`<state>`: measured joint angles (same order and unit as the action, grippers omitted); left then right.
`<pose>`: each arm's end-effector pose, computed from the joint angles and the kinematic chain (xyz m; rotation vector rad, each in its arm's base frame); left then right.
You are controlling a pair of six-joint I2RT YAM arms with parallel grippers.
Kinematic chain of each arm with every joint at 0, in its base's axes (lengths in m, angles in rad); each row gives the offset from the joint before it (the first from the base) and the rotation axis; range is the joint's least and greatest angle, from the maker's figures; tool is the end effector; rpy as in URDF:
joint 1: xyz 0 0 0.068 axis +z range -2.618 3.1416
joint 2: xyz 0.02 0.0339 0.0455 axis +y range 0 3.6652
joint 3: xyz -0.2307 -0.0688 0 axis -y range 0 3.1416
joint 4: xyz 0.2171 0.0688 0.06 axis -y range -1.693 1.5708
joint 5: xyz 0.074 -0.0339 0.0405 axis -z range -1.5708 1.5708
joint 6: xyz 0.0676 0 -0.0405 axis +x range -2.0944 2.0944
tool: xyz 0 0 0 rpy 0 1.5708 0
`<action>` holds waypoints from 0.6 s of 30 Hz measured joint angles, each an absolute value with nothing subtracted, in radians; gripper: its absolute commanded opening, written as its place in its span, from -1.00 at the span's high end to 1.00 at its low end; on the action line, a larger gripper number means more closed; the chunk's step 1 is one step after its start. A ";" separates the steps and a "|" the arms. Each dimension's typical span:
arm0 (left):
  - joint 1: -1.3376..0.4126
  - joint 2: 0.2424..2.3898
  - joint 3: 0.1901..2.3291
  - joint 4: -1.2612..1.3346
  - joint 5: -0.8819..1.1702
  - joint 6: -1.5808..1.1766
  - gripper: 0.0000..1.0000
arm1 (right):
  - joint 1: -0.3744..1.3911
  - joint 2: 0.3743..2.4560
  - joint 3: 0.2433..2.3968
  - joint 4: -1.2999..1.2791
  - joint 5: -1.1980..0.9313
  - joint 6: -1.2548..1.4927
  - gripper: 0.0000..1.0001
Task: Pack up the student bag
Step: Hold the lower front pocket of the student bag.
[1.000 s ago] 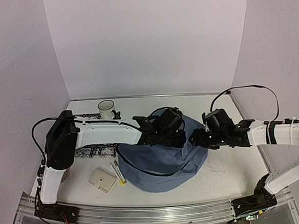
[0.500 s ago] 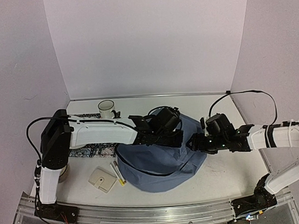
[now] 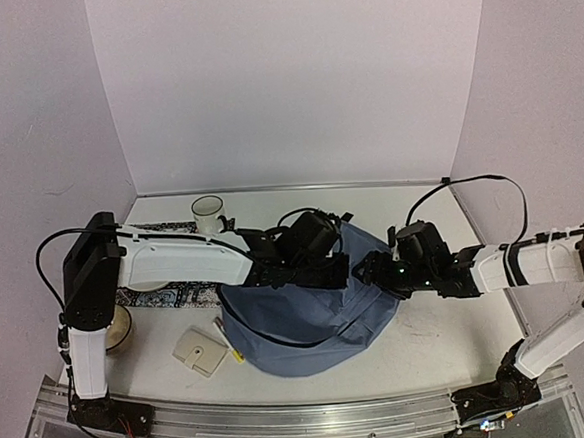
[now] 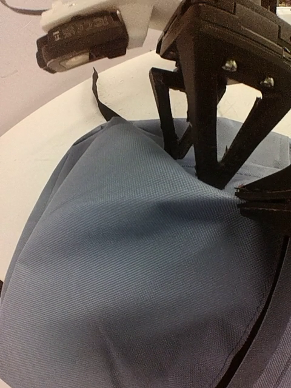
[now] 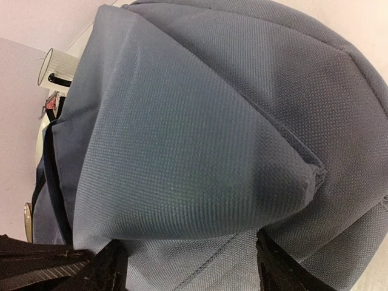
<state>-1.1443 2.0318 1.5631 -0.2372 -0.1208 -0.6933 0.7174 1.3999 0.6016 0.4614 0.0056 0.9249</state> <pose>0.1939 -0.4071 0.1840 0.4731 2.3629 -0.7954 0.2330 0.2028 0.1804 0.2182 2.0558 1.0694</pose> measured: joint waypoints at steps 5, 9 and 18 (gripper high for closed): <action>-1.138 2.031 1.542 -0.225 -0.112 -0.709 1.00 | 0.717 1.456 0.603 0.518 -0.022 0.955 0.01; -1.135 2.028 1.536 -0.219 -0.111 -0.712 0.97 | 0.716 1.477 0.607 0.534 -0.035 0.961 0.83; -1.129 2.015 1.513 -0.197 -0.110 -0.720 0.65 | 0.707 1.488 0.604 0.552 -0.046 0.958 1.00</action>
<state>-1.1286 2.0145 1.5135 -0.1972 -0.1104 -0.7204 0.7071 1.4884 0.6035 0.5522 -0.0455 0.9584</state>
